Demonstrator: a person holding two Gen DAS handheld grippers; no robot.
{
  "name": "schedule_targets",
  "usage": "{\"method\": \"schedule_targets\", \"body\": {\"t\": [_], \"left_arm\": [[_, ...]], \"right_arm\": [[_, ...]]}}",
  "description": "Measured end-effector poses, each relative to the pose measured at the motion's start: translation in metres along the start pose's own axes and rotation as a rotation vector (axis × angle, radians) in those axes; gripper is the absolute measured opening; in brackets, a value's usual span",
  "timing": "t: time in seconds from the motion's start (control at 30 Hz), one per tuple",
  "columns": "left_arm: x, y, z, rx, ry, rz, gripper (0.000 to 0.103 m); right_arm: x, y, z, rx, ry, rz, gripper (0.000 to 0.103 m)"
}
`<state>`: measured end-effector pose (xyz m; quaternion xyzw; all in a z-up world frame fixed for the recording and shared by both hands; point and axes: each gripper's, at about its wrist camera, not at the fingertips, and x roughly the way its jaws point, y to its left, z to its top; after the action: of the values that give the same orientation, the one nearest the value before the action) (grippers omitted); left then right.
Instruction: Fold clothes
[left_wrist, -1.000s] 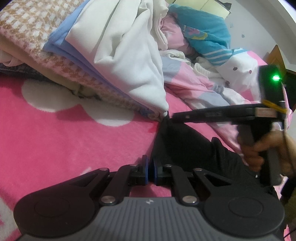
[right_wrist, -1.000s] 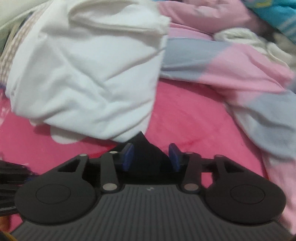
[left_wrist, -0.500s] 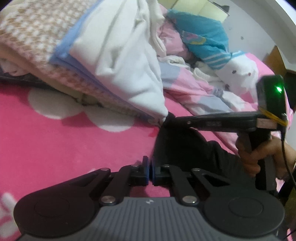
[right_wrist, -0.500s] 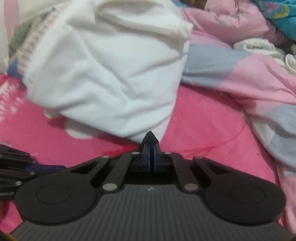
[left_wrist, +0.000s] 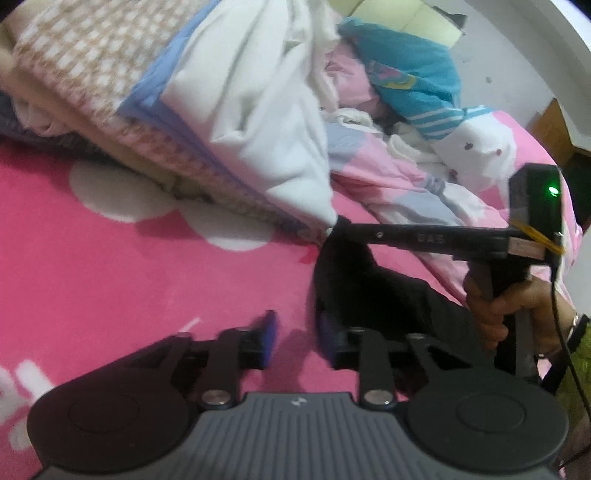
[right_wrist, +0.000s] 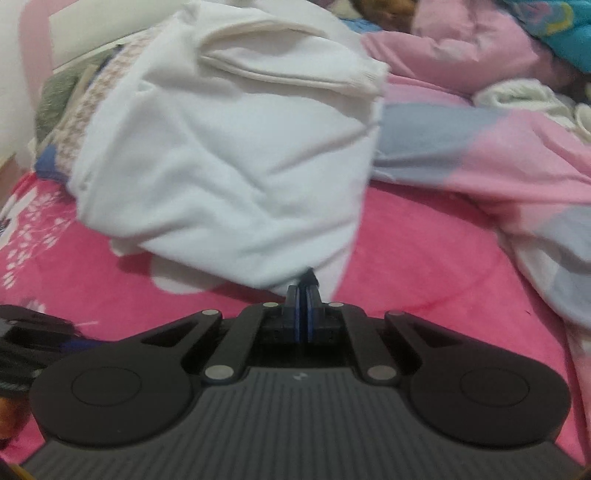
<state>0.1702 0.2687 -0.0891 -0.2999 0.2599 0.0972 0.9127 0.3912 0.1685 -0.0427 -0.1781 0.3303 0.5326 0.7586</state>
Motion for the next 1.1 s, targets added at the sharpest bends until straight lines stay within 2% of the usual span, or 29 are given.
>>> {"method": "schedule_targets", "body": {"t": [0.13,0.27,0.37,0.57,0.63,0.73,0.77,0.8,0.87,0.97,1.1], "left_arm": [[0.005,-0.009,-0.001,0.059,0.001,-0.004,0.049],[0.004,-0.006,0.002,0.022,0.003,-0.025,0.051],[0.003,-0.005,0.003,-0.004,0.004,-0.059,0.058],[0.009,-0.014,0.0,0.042,0.018,-0.081,0.059],[0.011,-0.016,0.0,0.057,0.02,-0.066,0.055],[0.016,-0.016,-0.001,0.069,0.022,-0.026,0.027],[0.018,-0.015,-0.001,0.067,0.03,-0.018,0.01],[0.019,-0.014,-0.001,0.068,0.037,-0.019,0.007],[0.019,-0.016,-0.002,0.086,0.037,-0.027,0.005],[0.007,-0.023,-0.004,0.124,-0.013,-0.025,0.005],[-0.018,-0.028,-0.006,0.101,-0.071,-0.041,0.005]], "right_arm": [[-0.001,-0.004,-0.005,0.014,-0.001,-0.008,0.002],[0.0,-0.003,-0.006,0.012,0.007,-0.026,0.002],[0.002,-0.003,-0.007,0.01,0.014,-0.04,0.002],[0.005,-0.002,-0.009,0.007,0.022,-0.06,0.002],[0.005,-0.001,-0.009,0.006,0.019,-0.058,0.002],[0.005,0.0,-0.009,-0.002,0.016,-0.054,0.002],[0.005,0.001,-0.009,-0.007,0.016,-0.057,0.002],[0.005,0.002,-0.01,-0.013,0.016,-0.062,0.002],[0.004,0.004,-0.011,-0.026,0.014,-0.072,0.002],[-0.004,0.008,-0.01,-0.049,0.001,-0.078,0.002],[-0.018,0.016,-0.007,-0.084,-0.033,-0.028,0.002]]}}
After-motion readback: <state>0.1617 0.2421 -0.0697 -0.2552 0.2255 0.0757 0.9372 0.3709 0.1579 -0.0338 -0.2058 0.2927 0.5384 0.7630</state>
